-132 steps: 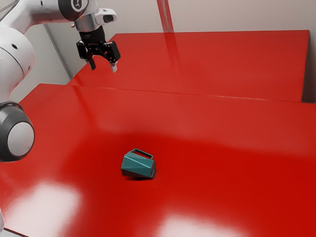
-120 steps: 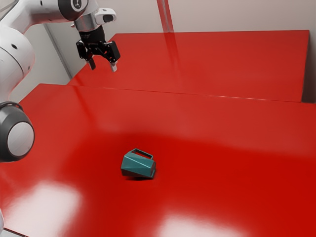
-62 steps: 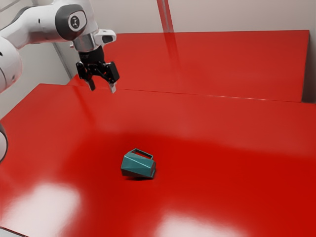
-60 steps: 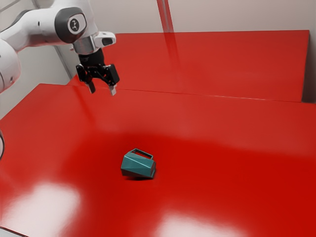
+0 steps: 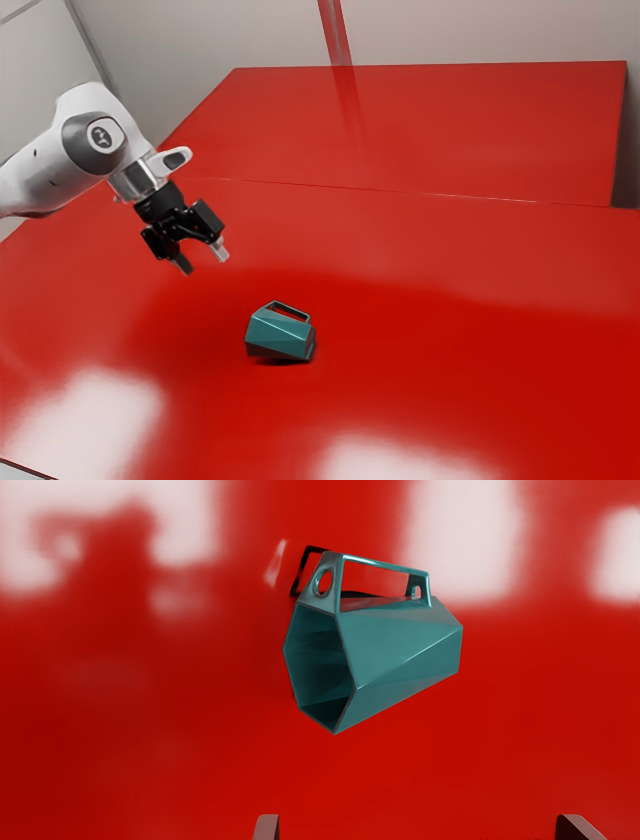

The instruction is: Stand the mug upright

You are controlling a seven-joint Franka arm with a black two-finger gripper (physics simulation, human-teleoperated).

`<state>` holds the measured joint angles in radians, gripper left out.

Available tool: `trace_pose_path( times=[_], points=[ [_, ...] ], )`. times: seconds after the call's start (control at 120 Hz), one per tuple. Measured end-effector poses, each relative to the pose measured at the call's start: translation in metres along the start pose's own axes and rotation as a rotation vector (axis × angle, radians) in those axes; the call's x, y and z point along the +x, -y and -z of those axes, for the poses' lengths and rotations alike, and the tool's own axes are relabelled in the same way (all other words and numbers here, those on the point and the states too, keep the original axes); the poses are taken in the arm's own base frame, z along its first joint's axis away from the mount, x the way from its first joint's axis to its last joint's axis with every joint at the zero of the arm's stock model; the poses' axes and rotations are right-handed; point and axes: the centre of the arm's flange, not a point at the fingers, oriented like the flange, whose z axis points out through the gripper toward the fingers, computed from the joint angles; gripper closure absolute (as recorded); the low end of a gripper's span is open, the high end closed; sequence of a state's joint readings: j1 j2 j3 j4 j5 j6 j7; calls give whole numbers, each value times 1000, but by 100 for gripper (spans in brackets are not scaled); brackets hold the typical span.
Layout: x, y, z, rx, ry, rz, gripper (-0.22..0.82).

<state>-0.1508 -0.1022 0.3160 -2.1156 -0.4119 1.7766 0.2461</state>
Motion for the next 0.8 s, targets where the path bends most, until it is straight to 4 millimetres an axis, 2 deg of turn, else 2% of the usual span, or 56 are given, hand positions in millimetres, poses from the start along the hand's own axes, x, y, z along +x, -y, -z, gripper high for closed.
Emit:
trace_pose_path(
  times=[0.175,0.392,0.575,0.8],
  points=[
    [-3,17,-30,-45,17,-36,0],
    [13,31,-66,-53,28,-97,0],
    [24,37,-88,-77,15,-148,0],
    [20,45,-111,-166,-7,-159,0]
  ],
)
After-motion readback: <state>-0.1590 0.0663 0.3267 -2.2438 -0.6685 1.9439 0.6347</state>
